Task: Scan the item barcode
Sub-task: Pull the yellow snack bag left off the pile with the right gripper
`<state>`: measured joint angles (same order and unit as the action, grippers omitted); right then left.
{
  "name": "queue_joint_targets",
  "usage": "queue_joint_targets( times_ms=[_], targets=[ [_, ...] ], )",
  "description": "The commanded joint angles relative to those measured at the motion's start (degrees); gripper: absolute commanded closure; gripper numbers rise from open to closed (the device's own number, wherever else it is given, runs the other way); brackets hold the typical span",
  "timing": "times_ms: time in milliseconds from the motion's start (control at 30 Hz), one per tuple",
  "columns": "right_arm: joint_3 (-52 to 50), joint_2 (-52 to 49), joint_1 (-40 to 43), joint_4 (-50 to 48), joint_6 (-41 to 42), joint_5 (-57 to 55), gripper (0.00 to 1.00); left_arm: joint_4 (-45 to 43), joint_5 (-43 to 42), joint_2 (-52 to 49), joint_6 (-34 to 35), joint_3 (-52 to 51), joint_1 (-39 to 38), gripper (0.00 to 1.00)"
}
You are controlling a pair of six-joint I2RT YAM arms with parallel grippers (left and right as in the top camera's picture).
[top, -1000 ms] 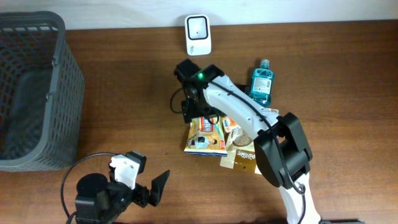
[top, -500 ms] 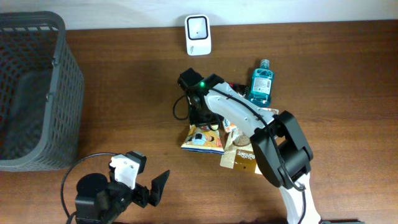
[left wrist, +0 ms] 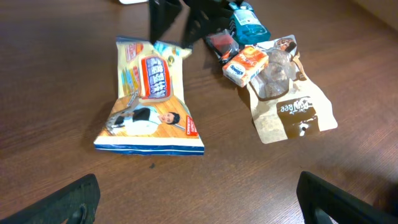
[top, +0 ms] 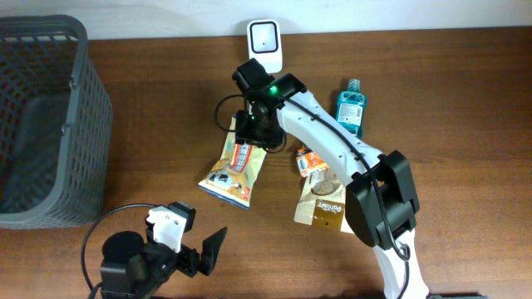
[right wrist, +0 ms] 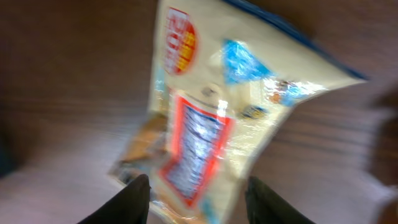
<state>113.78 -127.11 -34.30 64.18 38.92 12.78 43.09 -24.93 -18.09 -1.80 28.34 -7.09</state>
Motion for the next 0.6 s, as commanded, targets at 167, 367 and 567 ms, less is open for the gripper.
queue_joint_targets(
  times_ms=[167, 367, 567],
  targets=[
    [0.9, 0.0, -0.7, 4.4, -16.9, -5.3, 0.34, -0.1, -0.6, 0.4, -0.9, -0.2, 0.2, 0.01],
    [0.9, 0.0, -3.8, 8.0, -40.8, 0.1, 0.2, -0.1, -0.6, 0.4, -0.9, -0.2, 0.2, 0.01],
    [0.9, 0.0, -6.3, 8.1, -43.0, 0.1, 0.15, -0.1, -0.6, 0.4, -0.9, -0.2, 0.2, 0.01]
  ],
)
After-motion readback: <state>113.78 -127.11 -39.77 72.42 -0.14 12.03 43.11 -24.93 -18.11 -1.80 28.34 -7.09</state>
